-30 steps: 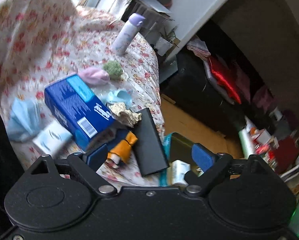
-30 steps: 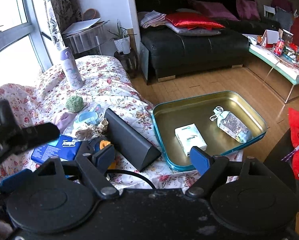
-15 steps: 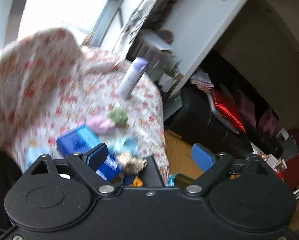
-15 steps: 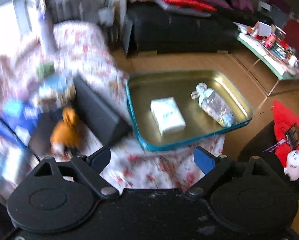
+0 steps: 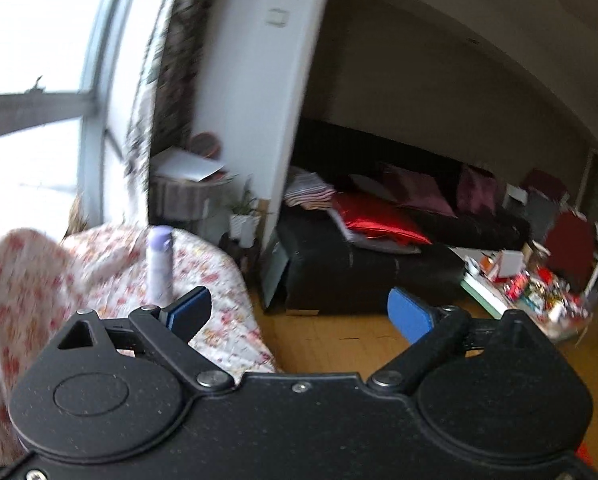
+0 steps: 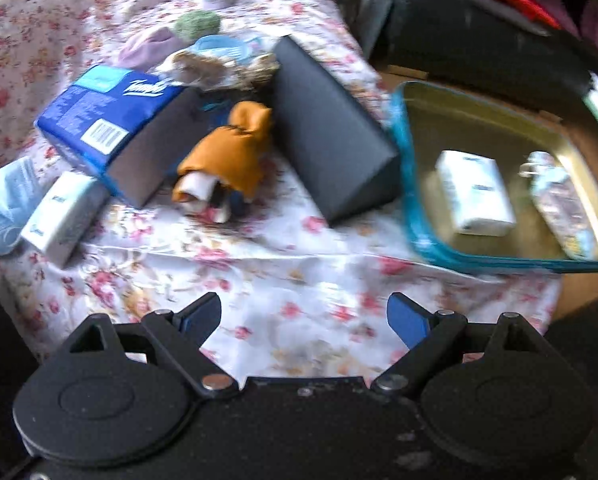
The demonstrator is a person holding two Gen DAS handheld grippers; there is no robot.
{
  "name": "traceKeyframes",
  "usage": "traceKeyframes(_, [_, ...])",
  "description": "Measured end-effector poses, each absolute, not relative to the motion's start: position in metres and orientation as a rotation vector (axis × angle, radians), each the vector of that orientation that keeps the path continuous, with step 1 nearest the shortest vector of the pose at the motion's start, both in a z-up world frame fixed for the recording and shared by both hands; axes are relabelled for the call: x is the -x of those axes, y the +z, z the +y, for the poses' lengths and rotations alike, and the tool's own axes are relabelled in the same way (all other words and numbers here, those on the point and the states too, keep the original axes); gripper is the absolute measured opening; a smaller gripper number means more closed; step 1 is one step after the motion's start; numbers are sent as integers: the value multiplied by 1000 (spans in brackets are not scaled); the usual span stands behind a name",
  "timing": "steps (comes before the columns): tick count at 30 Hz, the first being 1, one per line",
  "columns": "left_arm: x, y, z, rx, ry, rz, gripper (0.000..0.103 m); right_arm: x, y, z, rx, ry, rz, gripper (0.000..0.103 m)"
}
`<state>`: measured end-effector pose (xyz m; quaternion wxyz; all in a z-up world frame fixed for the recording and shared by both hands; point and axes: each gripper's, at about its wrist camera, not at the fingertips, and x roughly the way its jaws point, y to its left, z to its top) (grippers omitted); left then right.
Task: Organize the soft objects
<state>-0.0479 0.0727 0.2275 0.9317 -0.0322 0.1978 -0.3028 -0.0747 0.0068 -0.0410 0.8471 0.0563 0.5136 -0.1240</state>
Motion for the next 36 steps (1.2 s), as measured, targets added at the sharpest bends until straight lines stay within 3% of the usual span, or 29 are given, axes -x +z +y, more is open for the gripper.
traceKeyframes(3, [60,223,58,1,-665,393,93,62,-59,17,-116,-220,1075,103])
traceKeyframes(5, [68,216,47,-60,-698,395,93,54,-75,23,-115,-204,1071,103])
traceKeyframes(13, [95,190,28,-192,-786,408,93,95,-98,32,-90,-201,700,103])
traceKeyframes(36, [151,200,45,-254,-953,338,95,107,-103,31,-84,-201,640,103])
